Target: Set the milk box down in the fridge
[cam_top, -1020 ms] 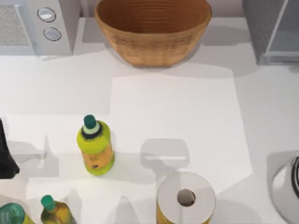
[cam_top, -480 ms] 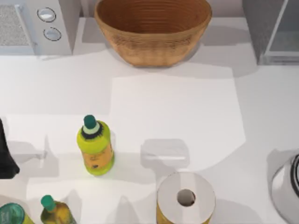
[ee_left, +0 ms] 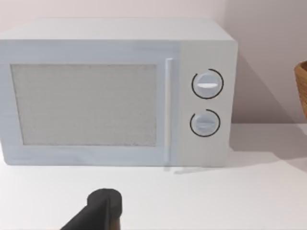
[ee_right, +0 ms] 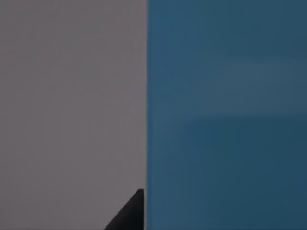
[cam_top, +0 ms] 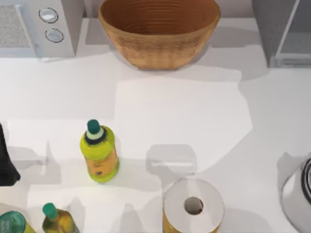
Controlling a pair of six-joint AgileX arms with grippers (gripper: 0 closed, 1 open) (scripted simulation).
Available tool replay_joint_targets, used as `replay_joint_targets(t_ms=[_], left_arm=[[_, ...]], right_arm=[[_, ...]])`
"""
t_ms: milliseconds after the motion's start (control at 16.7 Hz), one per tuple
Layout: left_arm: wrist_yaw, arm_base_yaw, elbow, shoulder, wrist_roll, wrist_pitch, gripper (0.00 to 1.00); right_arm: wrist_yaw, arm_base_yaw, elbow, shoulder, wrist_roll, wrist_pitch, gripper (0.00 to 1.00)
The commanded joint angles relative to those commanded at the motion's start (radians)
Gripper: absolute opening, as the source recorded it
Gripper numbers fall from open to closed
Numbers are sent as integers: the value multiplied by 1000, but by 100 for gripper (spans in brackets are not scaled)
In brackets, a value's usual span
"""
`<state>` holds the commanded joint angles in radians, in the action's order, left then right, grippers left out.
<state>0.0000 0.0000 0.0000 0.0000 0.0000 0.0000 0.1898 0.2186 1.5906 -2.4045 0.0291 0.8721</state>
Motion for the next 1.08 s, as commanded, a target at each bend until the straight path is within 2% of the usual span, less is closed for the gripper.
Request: replay_joint_targets(t_ms=[120, 900, 1080], left_arm=[[0, 0, 0, 0, 0, 0, 100], [0, 0, 0, 0, 0, 0, 100], [0, 0, 0, 0, 0, 0, 100]], right_arm=[[0, 0, 0, 0, 0, 0, 0], [0, 0, 0, 0, 0, 0, 98], [0, 0, 0, 0, 0, 0, 100]])
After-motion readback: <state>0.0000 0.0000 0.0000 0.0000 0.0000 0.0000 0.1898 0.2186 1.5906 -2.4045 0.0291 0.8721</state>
